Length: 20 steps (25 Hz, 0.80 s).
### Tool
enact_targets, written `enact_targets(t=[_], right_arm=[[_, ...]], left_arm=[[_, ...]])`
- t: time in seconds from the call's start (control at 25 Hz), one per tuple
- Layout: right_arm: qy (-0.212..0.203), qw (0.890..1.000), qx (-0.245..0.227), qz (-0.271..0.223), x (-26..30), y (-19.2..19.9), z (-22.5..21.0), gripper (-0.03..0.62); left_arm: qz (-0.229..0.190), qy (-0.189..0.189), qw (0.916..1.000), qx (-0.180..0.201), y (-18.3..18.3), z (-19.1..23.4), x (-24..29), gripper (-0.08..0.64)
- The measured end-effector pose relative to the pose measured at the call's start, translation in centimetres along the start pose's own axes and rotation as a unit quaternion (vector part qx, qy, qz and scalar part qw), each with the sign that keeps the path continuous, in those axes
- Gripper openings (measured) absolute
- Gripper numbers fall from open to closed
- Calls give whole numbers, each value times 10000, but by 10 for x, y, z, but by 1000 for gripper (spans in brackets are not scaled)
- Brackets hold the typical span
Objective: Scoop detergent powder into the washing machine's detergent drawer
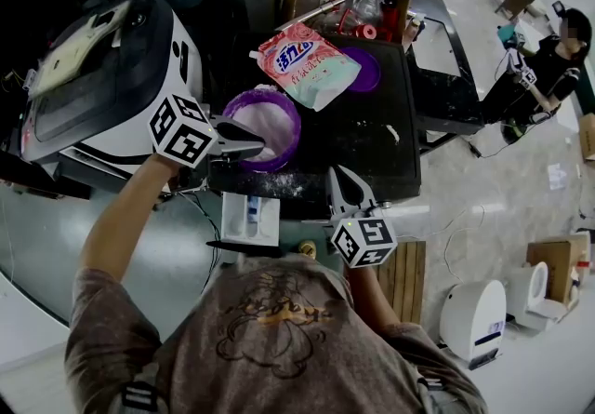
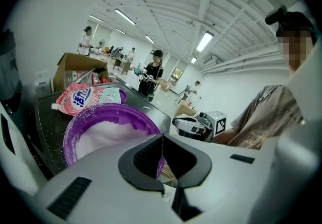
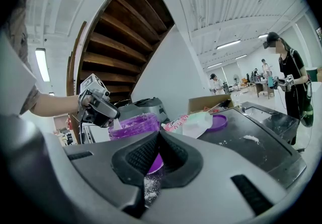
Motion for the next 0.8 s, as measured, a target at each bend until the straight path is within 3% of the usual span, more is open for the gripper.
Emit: enact_targets(t=[0.32, 0.56, 0.8], right_arm=[[-39, 10000, -23, 12, 2, -2, -2, 2], [-73, 10000, -58, 26, 4, -2, -2, 2], [-114, 9999, -96, 46, 7, -5, -1, 1]], left_arm=[[-562, 184, 9968, -537, 1, 8, -6, 23], [-1136, 201, 9886, -967, 4, 14, -15, 23], [-1618, 126, 9799, -1164, 3, 14, -28, 23]])
Point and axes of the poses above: the fingertips, and each gripper's own axes: x forward along the fingers, z to its left, y out of its underside, the point moved 8 cm from there along -x, backward along the fingers, and after that the axes turned 11 degrees about z, right-handed, at the moved point
